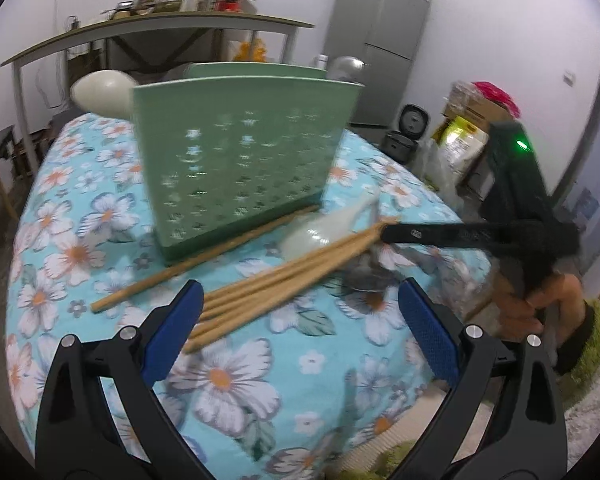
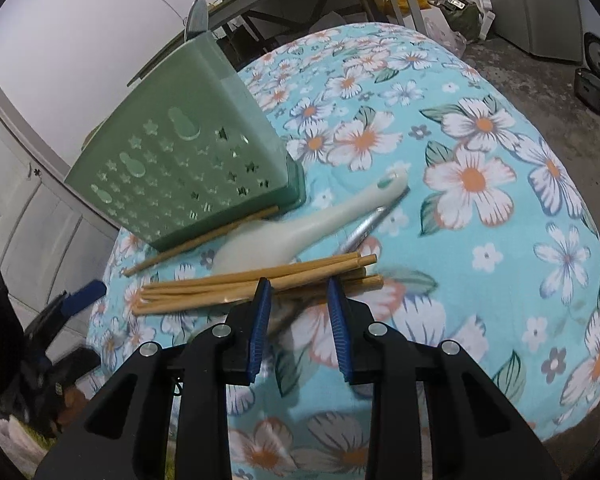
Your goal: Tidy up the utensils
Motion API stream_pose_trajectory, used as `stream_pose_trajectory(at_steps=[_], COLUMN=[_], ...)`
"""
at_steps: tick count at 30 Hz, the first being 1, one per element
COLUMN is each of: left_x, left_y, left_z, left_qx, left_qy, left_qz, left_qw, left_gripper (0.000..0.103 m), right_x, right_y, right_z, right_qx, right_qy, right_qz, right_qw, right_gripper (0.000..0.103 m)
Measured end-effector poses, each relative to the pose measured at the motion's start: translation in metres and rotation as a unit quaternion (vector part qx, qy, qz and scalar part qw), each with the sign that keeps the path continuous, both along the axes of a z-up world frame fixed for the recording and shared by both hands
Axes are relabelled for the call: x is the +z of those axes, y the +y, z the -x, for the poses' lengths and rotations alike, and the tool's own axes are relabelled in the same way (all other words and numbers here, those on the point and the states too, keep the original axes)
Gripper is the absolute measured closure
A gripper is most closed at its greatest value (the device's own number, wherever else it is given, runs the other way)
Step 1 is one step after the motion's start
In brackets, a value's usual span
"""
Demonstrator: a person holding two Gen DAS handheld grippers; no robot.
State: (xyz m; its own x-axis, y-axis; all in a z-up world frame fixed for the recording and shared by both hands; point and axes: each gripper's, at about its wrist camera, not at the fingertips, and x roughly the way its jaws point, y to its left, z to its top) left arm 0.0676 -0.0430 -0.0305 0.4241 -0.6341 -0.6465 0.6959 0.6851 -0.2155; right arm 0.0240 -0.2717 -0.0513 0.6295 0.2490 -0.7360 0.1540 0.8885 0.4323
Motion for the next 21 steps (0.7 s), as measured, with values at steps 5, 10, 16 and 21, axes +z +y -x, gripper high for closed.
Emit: stream_pose_trajectory(at_steps=[5,10,16,21], left_x=[-0.009,-0.017,-0.039,-0.061], left_y=[-0.012,-0.025,-0.028,-0.018], left_z=[0.000,-0.002,-0.022,-0.038], left_qx=[-0.041,-0.070,-0.041,0.010], left_qy=[0.056,0.128,0.253,0.343], left_qz=[0.022,0.057,0.113,0.165], left_qw=[0.9973,0.9877,0.9599,0.9249], left_gripper=[0.035,0.051,0.059,0.059], right_x=[0.000,0.000,0.001,0.001], right_y=[0.000,0.001,0.000,-0.005], right_z=[-0.007,-0.008,-0.005,0.000], right_qx=[-0.001,-0.002,-0.003,-0.009], right_qy=[-0.008,-0.010,-0.016,-0.021], right_qz=[-0.003,-0.009,-0.011,-0.016], right_qw=[1.000,1.000,1.000,1.000], right_gripper=[0.074,0.074,0.074,0.074])
